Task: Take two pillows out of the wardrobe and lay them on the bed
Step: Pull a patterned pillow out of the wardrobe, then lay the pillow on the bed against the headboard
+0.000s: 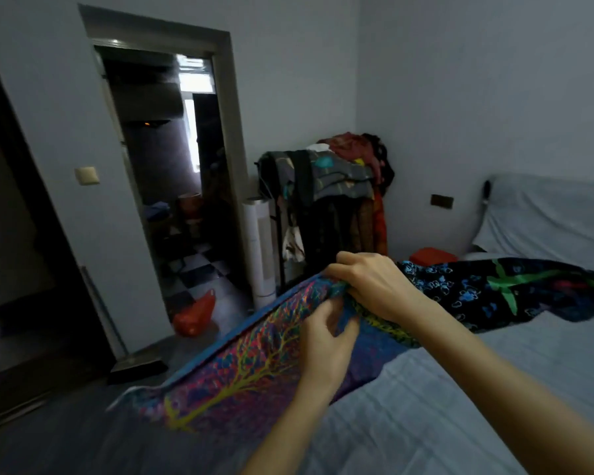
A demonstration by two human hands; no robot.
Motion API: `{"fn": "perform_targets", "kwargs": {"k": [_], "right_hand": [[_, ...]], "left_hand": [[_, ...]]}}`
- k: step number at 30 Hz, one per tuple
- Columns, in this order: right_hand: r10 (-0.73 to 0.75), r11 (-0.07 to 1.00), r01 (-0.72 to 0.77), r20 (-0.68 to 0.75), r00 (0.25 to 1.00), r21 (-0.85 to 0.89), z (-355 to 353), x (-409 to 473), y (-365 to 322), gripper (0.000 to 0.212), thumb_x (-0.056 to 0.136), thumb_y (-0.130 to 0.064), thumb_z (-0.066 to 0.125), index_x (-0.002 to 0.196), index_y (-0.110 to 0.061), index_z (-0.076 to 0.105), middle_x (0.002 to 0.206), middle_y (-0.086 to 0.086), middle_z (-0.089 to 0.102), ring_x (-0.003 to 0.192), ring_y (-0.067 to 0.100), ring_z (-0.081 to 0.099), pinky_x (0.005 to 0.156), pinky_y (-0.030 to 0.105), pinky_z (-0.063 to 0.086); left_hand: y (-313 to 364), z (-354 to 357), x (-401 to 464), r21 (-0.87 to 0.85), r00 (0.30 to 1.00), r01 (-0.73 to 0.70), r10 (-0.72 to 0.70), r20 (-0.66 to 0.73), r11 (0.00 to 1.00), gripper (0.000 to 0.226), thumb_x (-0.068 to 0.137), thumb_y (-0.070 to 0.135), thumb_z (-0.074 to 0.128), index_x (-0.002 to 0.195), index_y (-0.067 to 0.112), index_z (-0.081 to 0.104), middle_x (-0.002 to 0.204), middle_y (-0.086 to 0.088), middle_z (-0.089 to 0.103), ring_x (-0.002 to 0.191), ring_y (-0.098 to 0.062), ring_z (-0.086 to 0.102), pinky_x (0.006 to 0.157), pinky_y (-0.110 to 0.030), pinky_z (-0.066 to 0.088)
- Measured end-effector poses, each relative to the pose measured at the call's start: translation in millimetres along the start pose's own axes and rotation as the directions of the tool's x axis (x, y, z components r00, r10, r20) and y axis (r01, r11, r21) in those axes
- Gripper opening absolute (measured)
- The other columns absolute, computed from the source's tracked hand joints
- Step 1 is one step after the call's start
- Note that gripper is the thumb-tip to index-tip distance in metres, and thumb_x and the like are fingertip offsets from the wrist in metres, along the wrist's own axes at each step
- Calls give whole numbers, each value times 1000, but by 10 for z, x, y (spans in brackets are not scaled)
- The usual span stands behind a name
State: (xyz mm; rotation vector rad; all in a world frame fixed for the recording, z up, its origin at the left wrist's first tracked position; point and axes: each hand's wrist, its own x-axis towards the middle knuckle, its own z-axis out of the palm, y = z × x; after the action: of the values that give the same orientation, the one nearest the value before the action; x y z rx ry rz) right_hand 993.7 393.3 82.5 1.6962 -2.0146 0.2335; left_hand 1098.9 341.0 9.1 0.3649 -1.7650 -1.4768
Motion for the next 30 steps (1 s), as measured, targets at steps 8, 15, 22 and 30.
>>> {"fn": "perform_targets", "kwargs": {"k": [8, 15, 22, 30], "right_hand": [[111, 991, -100, 134, 985, -86, 287, -421, 493, 35, 80, -10, 52, 112, -21, 63, 92, 5, 58, 87, 29, 57, 62, 42, 47], [188, 978, -159, 237, 953, -134, 642, -594, 648, 32, 79, -20, 49, 105, -22, 68, 86, 5, 59, 81, 28, 58, 58, 35, 38], [319, 947, -285, 339, 885, -147, 1224, -646, 639, 27, 80, -21, 51, 100, -24, 69, 83, 1, 60, 79, 26, 58, 60, 31, 33], [659, 751, -550, 458, 596, -365, 1529, -643, 831, 82, 77, -50, 63, 142, -28, 18, 129, 4, 46, 118, 25, 45, 96, 37, 34]], "left_hand": [[-346, -92, 630, 594, 916, -363, 159, 368, 718, 85, 73, 44, 71, 142, 23, 27, 149, 3, 32, 137, -12, 26, 113, -31, 24], [-1114, 140, 1068, 652, 740, -422, -177, 649, 630, 95, 60, 63, 70, 139, 35, 26, 138, 7, 47, 124, -17, 46, 96, -34, 41], [-1767, 277, 1210, 557, 698, -413, -143, 702, 721, 24, 71, 37, 64, 90, 23, 64, 88, -2, 71, 85, -24, 65, 64, -34, 46], [-2237, 315, 1531, 441, 746, -374, -18, 665, 816, 22, 70, 12, 62, 89, 19, 69, 81, -8, 73, 77, -27, 64, 58, -32, 37]]}}
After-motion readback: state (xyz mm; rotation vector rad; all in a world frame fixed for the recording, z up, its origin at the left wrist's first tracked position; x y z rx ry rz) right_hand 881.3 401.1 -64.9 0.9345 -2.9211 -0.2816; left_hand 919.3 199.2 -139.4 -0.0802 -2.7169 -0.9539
